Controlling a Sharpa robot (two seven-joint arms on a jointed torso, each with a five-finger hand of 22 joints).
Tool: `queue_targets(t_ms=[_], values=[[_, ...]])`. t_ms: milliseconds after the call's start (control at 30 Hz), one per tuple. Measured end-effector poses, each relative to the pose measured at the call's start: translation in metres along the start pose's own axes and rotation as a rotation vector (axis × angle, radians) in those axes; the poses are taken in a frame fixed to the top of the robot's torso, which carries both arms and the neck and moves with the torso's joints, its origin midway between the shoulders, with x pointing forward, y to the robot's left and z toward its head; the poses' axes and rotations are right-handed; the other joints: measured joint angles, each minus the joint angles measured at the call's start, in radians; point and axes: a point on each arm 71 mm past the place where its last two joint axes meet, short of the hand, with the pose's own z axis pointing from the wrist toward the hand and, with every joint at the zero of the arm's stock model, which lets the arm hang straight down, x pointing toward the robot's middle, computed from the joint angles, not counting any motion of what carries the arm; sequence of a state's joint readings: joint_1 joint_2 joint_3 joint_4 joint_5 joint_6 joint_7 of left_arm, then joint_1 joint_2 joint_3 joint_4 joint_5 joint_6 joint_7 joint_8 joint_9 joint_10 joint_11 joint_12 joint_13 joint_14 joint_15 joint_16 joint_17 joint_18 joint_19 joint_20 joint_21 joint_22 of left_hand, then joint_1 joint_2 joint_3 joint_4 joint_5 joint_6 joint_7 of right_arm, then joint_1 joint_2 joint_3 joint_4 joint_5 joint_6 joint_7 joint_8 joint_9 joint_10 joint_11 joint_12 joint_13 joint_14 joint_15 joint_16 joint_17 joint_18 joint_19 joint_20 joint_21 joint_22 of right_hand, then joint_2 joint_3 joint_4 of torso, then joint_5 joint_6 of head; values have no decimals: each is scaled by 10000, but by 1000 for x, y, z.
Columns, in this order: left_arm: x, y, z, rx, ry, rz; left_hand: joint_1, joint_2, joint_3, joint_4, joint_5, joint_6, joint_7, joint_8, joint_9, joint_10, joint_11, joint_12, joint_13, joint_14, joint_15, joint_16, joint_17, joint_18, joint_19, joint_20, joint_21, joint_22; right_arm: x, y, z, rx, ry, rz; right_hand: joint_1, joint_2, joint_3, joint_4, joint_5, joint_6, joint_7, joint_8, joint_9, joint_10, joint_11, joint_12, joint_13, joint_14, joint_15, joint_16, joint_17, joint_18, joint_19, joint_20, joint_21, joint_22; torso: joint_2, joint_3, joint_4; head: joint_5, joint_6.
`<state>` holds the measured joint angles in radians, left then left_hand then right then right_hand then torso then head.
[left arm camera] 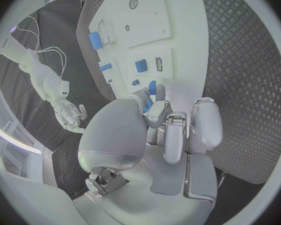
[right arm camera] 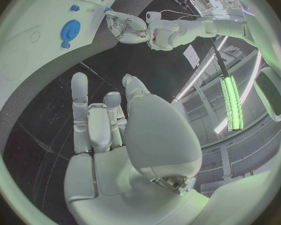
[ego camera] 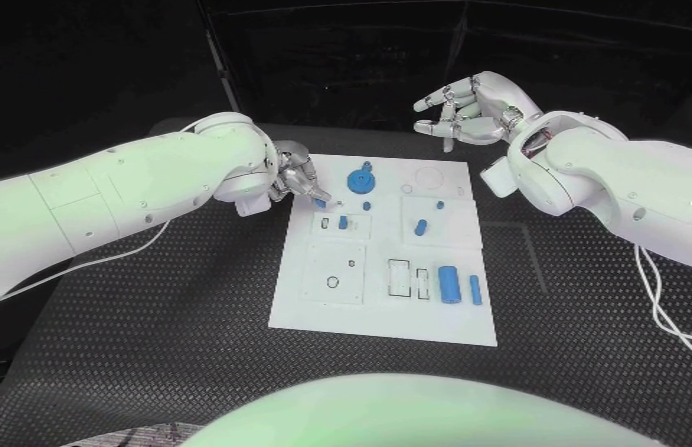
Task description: Assemble the parts on the task board
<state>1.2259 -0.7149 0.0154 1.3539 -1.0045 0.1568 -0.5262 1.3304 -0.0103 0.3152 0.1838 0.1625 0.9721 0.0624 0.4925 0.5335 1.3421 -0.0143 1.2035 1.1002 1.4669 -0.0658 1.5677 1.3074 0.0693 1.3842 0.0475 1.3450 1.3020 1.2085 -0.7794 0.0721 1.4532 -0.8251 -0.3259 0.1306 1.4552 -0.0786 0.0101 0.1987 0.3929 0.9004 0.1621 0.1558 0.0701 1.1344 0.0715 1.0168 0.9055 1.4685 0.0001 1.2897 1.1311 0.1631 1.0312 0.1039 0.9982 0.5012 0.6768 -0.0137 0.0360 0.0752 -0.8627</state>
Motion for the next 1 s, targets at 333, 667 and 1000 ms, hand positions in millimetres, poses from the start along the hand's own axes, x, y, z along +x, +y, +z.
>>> queue_targets(t_ms=[333, 667, 1000], values=[[23, 7, -5, 120, -348, 288, -104, -103, 184, -35, -2, -1, 1, 77, 61, 40, -35, 0, 1, 0, 0, 0, 0, 0, 14, -14, 0, 20, 0, -1, 0, 14, 3, -4, 0, 0, 0, 0, 0, 0, 0, 0, 0, 0, 0, 0, -1, 0, 0, 0, -1, 1, 0, 0, 0, 0, 17, -12, -14, 32, 47], [32, 5, -6, 215, -630, 798, -242, -238, 416, -103, -32, -1, 3, 119, 60, 70, -36, 0, 11, 0, 0, 0, 0, 0, 34, -35, 38, 58, 0, -1, 0, 16, 15, -3, 0, 0, 19, 19, 0, 0, 0, 0, 0, 0, 0, 0, 11, 0, 0, 0, 0, 1, 0, 0, 0, 0, 30, -12, -29, 57, 25], [33, 2, -5, 230, -738, 1219, -257, -326, 569, -199, -44, 18, -16, 171, 57, 72, -36, 0, 11, 0, 0, 0, 0, 0, 47, -48, 38, 57, 0, -1, 0, 16, 24, -1, 0, 0, 29, 29, 0, 0, 0, 0, 0, 0, 0, 0, 18, 0, 0, 0, 6, 0, 0, 0, 0, 0, 36, -2, -32, 56, -6]])
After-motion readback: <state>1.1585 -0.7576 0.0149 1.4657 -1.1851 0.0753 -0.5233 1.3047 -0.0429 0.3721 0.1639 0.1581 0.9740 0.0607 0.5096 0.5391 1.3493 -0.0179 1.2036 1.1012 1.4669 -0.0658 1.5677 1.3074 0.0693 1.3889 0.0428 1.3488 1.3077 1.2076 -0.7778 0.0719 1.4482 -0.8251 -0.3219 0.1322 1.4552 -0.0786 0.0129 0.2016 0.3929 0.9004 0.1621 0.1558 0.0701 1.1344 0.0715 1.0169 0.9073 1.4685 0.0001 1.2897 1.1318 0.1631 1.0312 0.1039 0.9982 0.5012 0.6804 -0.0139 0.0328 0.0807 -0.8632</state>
